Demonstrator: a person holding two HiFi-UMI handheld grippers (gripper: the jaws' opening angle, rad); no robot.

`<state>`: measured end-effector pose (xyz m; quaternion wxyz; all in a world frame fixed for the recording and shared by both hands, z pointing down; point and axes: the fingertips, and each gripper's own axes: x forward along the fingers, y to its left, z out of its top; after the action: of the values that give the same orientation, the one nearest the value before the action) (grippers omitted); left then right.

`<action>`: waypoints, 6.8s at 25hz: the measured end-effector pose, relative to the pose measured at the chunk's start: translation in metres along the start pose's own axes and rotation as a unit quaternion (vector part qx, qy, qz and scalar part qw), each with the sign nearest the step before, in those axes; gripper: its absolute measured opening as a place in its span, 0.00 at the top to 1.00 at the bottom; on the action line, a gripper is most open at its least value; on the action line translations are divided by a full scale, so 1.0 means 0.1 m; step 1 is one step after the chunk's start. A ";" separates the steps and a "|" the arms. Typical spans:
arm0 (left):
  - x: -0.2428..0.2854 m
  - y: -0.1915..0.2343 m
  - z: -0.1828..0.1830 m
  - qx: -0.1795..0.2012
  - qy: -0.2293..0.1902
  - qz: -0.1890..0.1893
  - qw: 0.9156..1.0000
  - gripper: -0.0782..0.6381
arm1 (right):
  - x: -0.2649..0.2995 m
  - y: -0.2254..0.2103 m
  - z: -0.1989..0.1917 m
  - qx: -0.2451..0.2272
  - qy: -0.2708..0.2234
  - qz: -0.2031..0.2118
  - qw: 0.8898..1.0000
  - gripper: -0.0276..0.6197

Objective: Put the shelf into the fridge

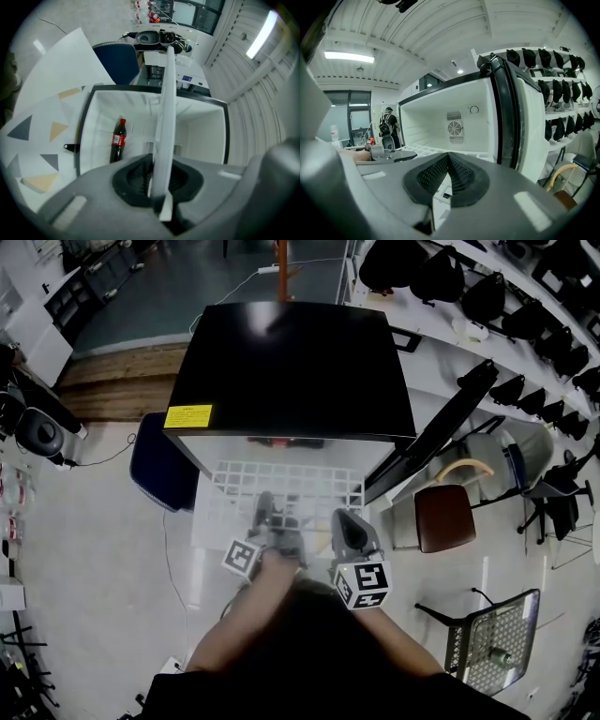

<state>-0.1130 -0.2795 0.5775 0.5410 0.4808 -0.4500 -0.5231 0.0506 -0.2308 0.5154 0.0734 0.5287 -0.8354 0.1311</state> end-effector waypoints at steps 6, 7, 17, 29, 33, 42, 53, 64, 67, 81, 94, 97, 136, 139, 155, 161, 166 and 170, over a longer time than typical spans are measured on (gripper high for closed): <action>0.01 0.01 0.00 -0.002 -0.003 0.006 1.000 0.84 | 0.04 -0.03 -0.03 0.008 0.001 -0.004 1.000 0.95; 0.01 0.02 0.00 -0.002 -0.003 0.005 1.000 0.84 | 0.04 -0.04 -0.01 0.008 -0.002 -0.005 1.000 0.95; 0.09 0.02 -0.01 -0.011 -0.004 0.007 1.000 0.83 | 0.12 -0.06 0.06 0.005 -0.009 -0.005 1.000 0.95; 0.19 0.00 -0.03 -0.022 -0.009 0.007 1.000 0.83 | 0.16 -0.06 0.14 -0.008 -0.020 -0.002 1.000 0.95; 0.28 0.01 -0.02 -0.019 -0.009 0.007 1.000 0.83 | 0.19 -0.08 0.17 -0.006 -0.022 -0.004 1.000 0.95; 0.43 0.16 0.05 -0.005 -0.005 -0.001 1.000 0.83 | 0.22 -0.15 0.17 -0.002 -0.021 -0.011 1.000 0.95; 0.71 0.16 0.04 -0.002 -0.002 0.000 1.000 0.83 | 0.28 -0.24 0.20 0.002 -0.020 -0.016 1.000 0.95; 1.09 0.19 0.04 0.005 0.008 -0.007 1.000 0.84 | 0.29 -0.37 0.17 0.006 -0.019 -0.025 0.999 0.95; 1.18 0.20 0.06 0.012 0.006 -0.013 1.000 0.84 | 0.31 -0.41 0.19 0.006 -0.019 -0.028 0.999 0.95; 1.39 0.21 0.03 0.024 0.003 -0.033 0.999 0.84 | 0.44 -0.48 0.17 0.005 -0.013 -0.025 1.000 0.95; 1.58 0.20 0.05 0.019 0.001 -0.023 1.000 0.84 | 0.42 -0.54 0.16 0.009 -0.012 -0.031 0.999 0.95; 1.61 0.20 0.05 0.028 0.002 -0.025 0.999 0.84 | 0.40 -0.59 0.17 0.010 -0.012 -0.036 0.999 0.95; -0.57 -0.54 -0.40 0.394 0.246 -0.116 0.878 0.68 | -0.13 0.06 0.12 0.000 -0.015 -0.029 0.999 0.95; -0.76 -0.87 -0.30 0.465 0.246 -0.143 0.838 0.75 | -0.27 0.23 0.10 0.003 -0.014 -0.037 0.999 0.95; -1.58 -1.56 0.51 0.524 0.244 -0.135 0.805 0.89 | -1.15 1.09 0.05 0.006 -0.009 -0.095 0.995 0.95; -1.67 -1.69 0.42 0.556 0.259 -0.144 0.776 0.89 | -1.37 1.18 0.25 -0.026 -0.011 -0.109 0.994 0.95; -1.87 -1.71 0.32 0.577 0.263 -0.157 0.757 0.89 | -1.58 1.20 0.17 -0.011 -0.015 -0.106 0.994 0.95; -2.00 -1.75 0.51 0.581 0.264 -0.162 0.753 0.89 | -1.59 1.44 0.17 -0.019 -0.022 -0.108 0.994 0.95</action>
<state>-0.1965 -0.0809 0.4143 0.1624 0.8868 -0.4224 -0.0933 -0.0110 -0.0395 0.4367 0.0791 0.6173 -0.7769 0.0949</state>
